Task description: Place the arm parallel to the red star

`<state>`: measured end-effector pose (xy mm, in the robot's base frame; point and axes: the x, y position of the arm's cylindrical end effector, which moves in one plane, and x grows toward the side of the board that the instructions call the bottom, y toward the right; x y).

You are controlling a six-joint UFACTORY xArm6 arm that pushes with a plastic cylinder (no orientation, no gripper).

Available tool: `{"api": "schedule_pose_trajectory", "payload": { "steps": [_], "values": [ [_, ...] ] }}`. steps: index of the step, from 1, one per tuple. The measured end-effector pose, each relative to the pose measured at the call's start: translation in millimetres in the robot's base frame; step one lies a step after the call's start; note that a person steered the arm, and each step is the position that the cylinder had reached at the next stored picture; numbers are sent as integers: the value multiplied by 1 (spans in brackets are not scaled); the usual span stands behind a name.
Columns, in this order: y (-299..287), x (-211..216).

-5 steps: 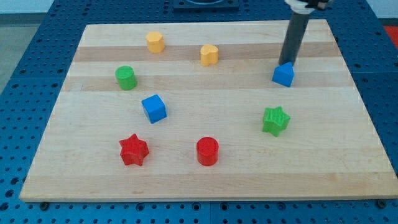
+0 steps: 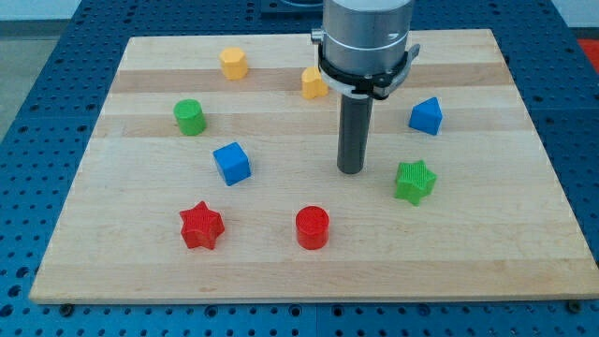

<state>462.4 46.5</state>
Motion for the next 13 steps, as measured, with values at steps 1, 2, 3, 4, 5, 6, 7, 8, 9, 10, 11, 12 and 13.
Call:
{"api": "schedule_pose_trajectory", "payload": {
  "steps": [1, 2, 3, 4, 5, 6, 7, 8, 9, 10, 11, 12, 13],
  "values": [
    [-6, 2],
    [-9, 4],
    [-19, 11],
    [-23, 18],
    [-27, 18],
    [-42, 18],
    [-52, 18],
    [-77, 18],
    [-104, 18],
    [-134, 28],
    [-159, 33],
    [-177, 42],
    [-198, 50]
  ]
}}
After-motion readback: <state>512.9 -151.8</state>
